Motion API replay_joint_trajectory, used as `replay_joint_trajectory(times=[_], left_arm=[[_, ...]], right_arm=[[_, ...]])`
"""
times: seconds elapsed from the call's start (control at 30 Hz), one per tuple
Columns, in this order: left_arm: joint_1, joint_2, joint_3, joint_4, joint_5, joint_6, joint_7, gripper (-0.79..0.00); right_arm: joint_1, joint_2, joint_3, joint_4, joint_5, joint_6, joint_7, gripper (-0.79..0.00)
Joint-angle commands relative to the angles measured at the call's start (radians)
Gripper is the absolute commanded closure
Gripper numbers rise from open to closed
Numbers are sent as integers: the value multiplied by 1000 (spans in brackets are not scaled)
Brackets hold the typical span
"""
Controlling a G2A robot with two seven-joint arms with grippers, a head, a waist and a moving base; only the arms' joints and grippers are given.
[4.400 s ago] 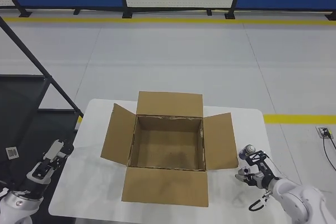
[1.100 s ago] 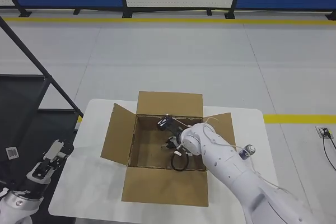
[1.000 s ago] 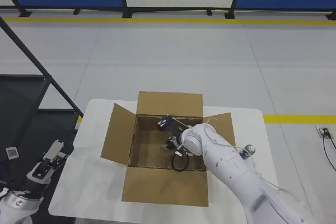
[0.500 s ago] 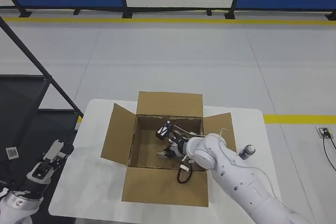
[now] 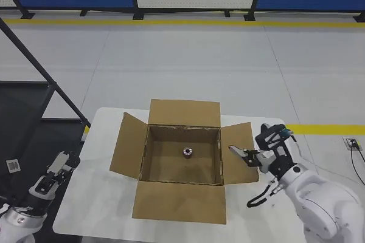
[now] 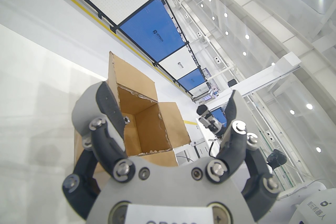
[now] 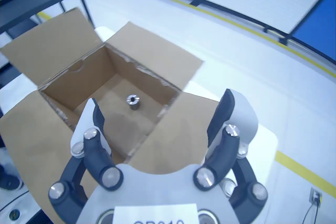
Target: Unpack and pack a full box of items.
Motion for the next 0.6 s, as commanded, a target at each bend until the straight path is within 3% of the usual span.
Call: replay_joint_trajectory(times=[0.0,0.1,0.23,0.43,0.57], left_arm=[[0,0,0,0,0,0,0,-785],[0,0,0,0,0,0,0,-785],[0,0,0,0,0,0,0,-785],[0,0,0,0,0,0,0,-785],[0,0,0,0,0,0,0,-785]], right_arm=[[-6,10,177,30,83,-19,34,-785],[15,29,311,152,186,-85,118,-785],[54,54,372,357,293,-222,227,-785],[59,79,350,572,249,-381,223,-785],[59,87,318,683,209,-443,145,-785]])
